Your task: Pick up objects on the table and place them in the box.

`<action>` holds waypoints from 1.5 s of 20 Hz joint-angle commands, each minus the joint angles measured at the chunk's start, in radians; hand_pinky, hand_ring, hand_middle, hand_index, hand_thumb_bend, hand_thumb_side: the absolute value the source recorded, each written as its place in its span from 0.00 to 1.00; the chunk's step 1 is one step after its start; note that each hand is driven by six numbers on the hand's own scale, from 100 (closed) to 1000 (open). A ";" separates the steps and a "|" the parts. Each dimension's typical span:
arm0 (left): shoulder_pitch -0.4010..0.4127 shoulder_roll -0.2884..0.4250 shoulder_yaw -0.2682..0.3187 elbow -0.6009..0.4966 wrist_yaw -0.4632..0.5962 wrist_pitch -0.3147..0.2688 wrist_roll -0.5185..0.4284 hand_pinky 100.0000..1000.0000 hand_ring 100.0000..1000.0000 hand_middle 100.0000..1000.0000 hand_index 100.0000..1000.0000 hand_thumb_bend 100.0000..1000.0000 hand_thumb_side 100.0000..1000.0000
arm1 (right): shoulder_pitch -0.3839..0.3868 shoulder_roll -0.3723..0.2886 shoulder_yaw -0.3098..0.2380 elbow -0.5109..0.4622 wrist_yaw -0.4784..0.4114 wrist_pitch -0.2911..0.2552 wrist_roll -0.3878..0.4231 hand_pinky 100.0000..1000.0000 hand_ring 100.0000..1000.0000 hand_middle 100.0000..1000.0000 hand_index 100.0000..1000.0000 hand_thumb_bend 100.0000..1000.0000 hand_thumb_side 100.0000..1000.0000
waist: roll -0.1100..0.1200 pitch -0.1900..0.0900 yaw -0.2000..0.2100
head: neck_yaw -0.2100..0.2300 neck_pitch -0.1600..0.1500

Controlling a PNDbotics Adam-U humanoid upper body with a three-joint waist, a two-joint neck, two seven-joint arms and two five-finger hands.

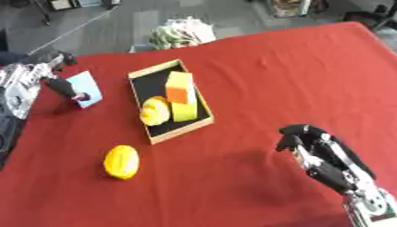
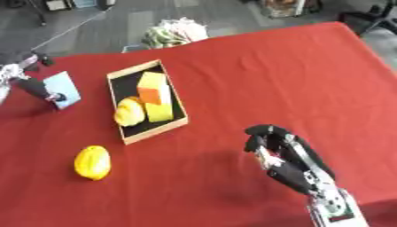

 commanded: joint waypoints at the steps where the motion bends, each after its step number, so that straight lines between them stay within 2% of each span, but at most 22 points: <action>1: -0.012 0.033 0.012 0.002 0.013 0.008 0.017 0.83 0.72 0.74 0.83 0.56 0.07 | -0.015 -0.015 -0.005 -0.014 0.005 -0.001 -0.007 0.70 0.55 0.49 0.70 0.00 0.36 | -0.003 0.002 -0.004 | -0.004 -0.020; 3: -0.008 0.031 0.010 0.008 0.020 0.012 0.018 0.82 0.71 0.73 0.83 0.54 0.05 | -0.017 -0.016 -0.005 -0.013 0.007 0.000 -0.009 0.70 0.54 0.49 0.70 0.00 0.36 | -0.002 0.005 -0.006 | -0.007 -0.022; 4: -0.007 0.030 0.009 0.009 0.020 0.013 0.018 0.80 0.67 0.68 0.80 0.50 0.00 | -0.017 -0.016 -0.005 -0.013 0.008 0.000 -0.009 0.70 0.54 0.49 0.70 0.00 0.36 | -0.002 0.005 -0.007 | -0.007 -0.022; 5: -0.006 0.030 0.009 0.008 0.019 0.014 0.023 0.78 0.64 0.65 0.78 0.47 0.00 | -0.017 -0.016 -0.005 -0.013 0.008 -0.001 -0.010 0.70 0.54 0.49 0.70 0.00 0.36 | -0.002 0.005 -0.007 | -0.008 -0.022; 6: -0.007 0.030 0.010 0.003 0.021 0.016 0.033 0.73 0.56 0.55 0.71 0.41 0.00 | -0.017 -0.015 -0.005 -0.013 0.008 -0.001 -0.010 0.70 0.54 0.49 0.70 0.00 0.35 | -0.002 0.004 -0.007 | -0.008 -0.021; 7: -0.008 0.031 0.011 -0.006 0.025 0.017 0.048 0.72 0.55 0.53 0.70 0.40 0.00 | -0.017 -0.015 -0.004 -0.014 0.008 -0.001 -0.010 0.70 0.54 0.49 0.70 0.00 0.35 | -0.002 0.003 -0.007 | -0.008 -0.021; 8: -0.010 0.031 0.010 -0.017 0.031 0.016 0.063 0.69 0.49 0.46 0.64 0.35 0.00 | -0.017 -0.015 -0.004 -0.013 0.008 -0.001 -0.010 0.70 0.54 0.49 0.70 0.00 0.35 | -0.002 0.002 -0.007 | -0.009 -0.021; 10: -0.017 0.035 0.002 -0.056 0.055 0.007 0.095 0.66 0.45 0.41 0.60 0.30 0.00 | -0.016 -0.015 -0.004 -0.013 0.008 -0.001 -0.010 0.70 0.54 0.49 0.70 0.00 0.35 | -0.001 -0.001 -0.004 | -0.011 -0.020; 14: -0.035 0.032 -0.045 -0.167 0.114 -0.023 0.125 0.66 0.45 0.41 0.60 0.28 0.00 | -0.014 -0.016 -0.001 -0.013 0.009 -0.001 -0.008 0.70 0.54 0.49 0.70 0.00 0.35 | 0.001 -0.006 0.000 | -0.013 -0.019; 17: -0.063 -0.007 -0.082 -0.204 0.125 -0.032 0.105 0.67 0.46 0.42 0.61 0.29 0.00 | -0.014 -0.014 0.002 -0.011 0.010 -0.001 -0.005 0.70 0.54 0.49 0.70 0.00 0.35 | 0.000 -0.008 -0.005 | -0.008 -0.019; 22: -0.093 -0.092 -0.115 -0.178 0.083 -0.046 0.094 0.68 0.48 0.44 0.63 0.32 0.00 | -0.022 -0.010 0.008 -0.008 0.008 0.000 -0.002 0.70 0.54 0.49 0.70 0.00 0.36 | -0.003 0.002 -0.021 | 0.002 -0.024; 26: -0.103 -0.133 -0.122 -0.150 0.051 -0.052 0.118 0.70 0.50 0.47 0.66 0.34 0.00 | -0.033 -0.007 0.011 -0.010 0.006 0.001 -0.001 0.70 0.54 0.49 0.70 0.00 0.37 | 0.000 0.018 -0.039 | 0.007 -0.034; 30: -0.106 -0.150 -0.124 -0.129 0.018 -0.049 0.136 0.75 0.58 0.57 0.75 0.40 0.00 | -0.036 -0.008 0.010 -0.012 0.006 0.003 -0.003 0.70 0.54 0.49 0.70 0.00 0.37 | 0.003 0.024 -0.048 | 0.009 -0.035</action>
